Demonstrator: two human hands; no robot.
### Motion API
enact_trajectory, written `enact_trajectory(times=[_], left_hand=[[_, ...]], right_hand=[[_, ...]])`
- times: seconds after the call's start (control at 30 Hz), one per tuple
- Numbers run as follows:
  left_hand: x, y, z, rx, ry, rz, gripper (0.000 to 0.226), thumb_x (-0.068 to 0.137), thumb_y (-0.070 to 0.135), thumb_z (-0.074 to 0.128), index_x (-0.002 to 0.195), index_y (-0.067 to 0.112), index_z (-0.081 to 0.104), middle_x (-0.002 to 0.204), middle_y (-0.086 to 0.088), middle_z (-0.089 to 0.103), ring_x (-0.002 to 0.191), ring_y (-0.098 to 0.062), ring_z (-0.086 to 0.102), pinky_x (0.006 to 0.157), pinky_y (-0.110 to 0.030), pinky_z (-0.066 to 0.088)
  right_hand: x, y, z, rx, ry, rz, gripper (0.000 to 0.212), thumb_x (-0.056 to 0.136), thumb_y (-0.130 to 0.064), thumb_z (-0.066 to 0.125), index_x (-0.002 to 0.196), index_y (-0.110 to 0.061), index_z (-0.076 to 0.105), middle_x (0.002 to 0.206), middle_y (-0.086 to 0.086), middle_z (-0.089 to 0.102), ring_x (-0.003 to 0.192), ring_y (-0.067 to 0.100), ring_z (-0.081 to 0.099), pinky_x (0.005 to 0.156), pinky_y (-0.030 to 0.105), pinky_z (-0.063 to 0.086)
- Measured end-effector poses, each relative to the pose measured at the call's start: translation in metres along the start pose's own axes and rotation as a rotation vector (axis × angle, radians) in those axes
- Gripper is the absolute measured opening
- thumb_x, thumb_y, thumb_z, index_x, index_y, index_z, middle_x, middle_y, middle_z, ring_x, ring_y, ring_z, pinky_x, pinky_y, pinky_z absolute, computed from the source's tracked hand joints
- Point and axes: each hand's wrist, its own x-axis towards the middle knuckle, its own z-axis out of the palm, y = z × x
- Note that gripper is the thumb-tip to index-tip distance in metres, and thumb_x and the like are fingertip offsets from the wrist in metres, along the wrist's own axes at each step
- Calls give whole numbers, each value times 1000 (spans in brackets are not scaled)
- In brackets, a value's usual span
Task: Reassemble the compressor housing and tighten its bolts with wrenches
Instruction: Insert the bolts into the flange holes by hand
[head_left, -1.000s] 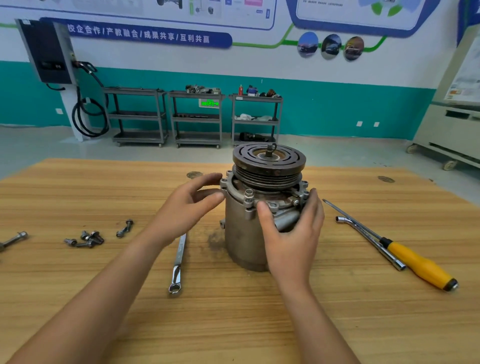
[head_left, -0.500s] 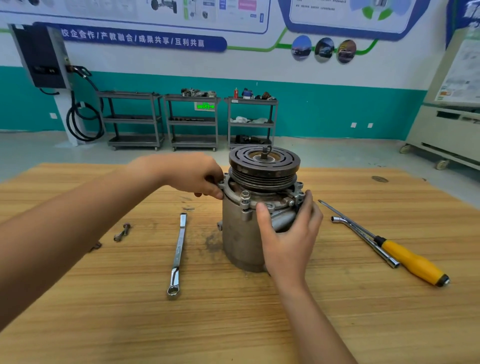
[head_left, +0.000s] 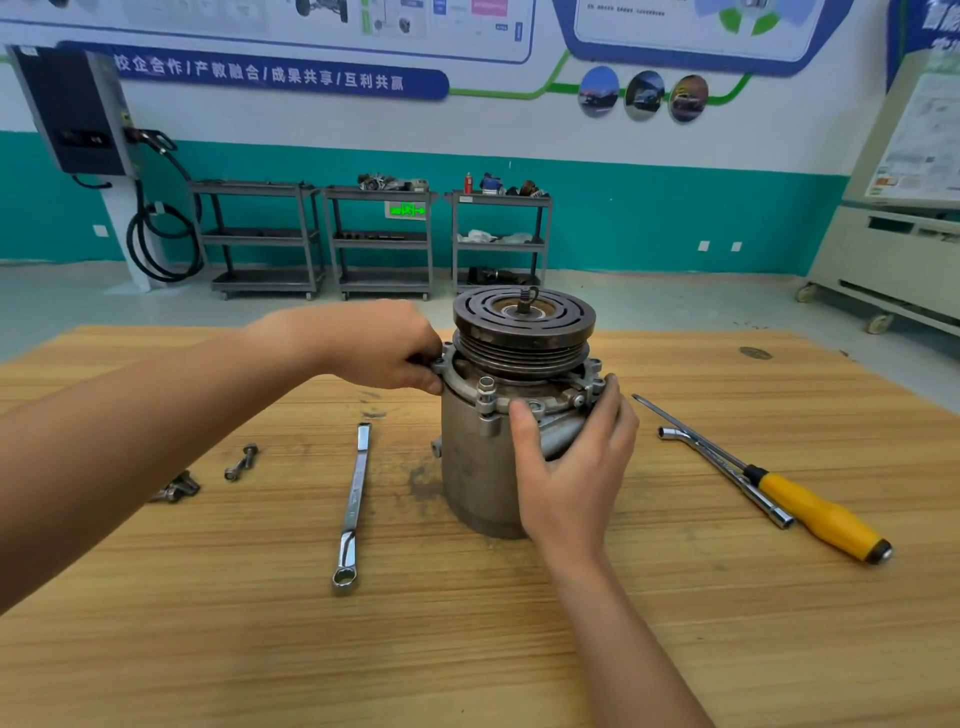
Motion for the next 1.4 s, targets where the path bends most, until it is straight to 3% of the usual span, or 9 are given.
enact_trajectory(times=[0.4, 0.47, 0.63, 0.77, 0.87, 1.0, 1.13, 1.3, 1.4], left_hand=[[-5, 1, 8, 13, 114, 25, 30, 92, 33, 54, 92, 4, 63, 78, -5, 56, 70, -17, 49, 65, -27, 38], [-6, 1, 9, 8, 128, 24, 30, 92, 33, 54, 92, 4, 63, 77, -2, 53, 70, -17, 48, 64, -25, 34], [-7, 2, 9, -5, 125, 17, 30, 92, 32, 54, 90, 4, 63, 80, -8, 60, 69, -18, 49, 63, -26, 34], [-4, 5, 5, 3, 57, -35, 28, 93, 33, 53, 91, 6, 61, 78, -3, 54, 71, -18, 50, 62, -25, 36], [-11, 7, 10, -197, 70, -77, 18, 92, 29, 54, 90, 12, 59, 74, 5, 55, 70, -15, 54, 57, -13, 37], [-27, 17, 44, -714, 312, -194, 27, 96, 31, 43, 94, 12, 63, 84, 0, 66, 79, -8, 62, 67, -22, 47], [-12, 41, 76, -858, 691, -306, 33, 98, 27, 39, 85, 4, 59, 76, -6, 61, 66, -10, 58, 60, -28, 45], [14, 56, 94, -1114, 1029, -388, 32, 98, 23, 43, 76, 0, 51, 67, -8, 47, 63, -16, 44, 59, -35, 36], [19, 61, 100, -1091, 1125, -398, 44, 90, 45, 39, 77, 4, 52, 71, -6, 51, 66, -13, 45, 61, -28, 36]], right_hand=[[-1, -5, 4, -14, 28, 11, 95, 75, -61, 47, 139, 7, 33, 137, 21, 38, 128, 31, 34, 103, 32, 30], [-1, -5, 4, -13, 34, 10, 91, 76, -57, 51, 139, 6, 33, 137, 20, 38, 128, 31, 34, 101, 28, 27], [-1, -6, 4, 15, 46, 14, 94, 75, -63, 39, 140, 6, 33, 136, 20, 39, 128, 29, 35, 100, 25, 24], [-1, -3, 2, 26, 20, 28, 92, 75, -59, 52, 141, 3, 32, 137, 17, 37, 129, 26, 33, 100, 21, 23], [0, 3, -2, 71, -35, 35, 96, 72, -56, 57, 145, -2, 25, 141, 11, 32, 133, 20, 28, 103, 21, 22], [-6, 2, -4, 70, -36, -28, 102, 71, -56, 62, 148, -5, 18, 147, 12, 26, 133, 11, 20, 108, 30, 23], [-12, -2, 3, -176, 85, -170, 79, 83, -54, 46, 140, 0, 38, 144, 24, 36, 135, 35, 26, 105, 60, 21], [-10, 4, 3, -244, 81, -340, 60, 94, -50, 34, 133, -8, 47, 140, 25, 42, 132, 31, 22, 99, 63, 14], [-10, 6, 5, -222, 103, -344, 51, 89, -40, 47, 130, -9, 51, 139, 26, 42, 131, 31, 24, 99, 63, 16]])
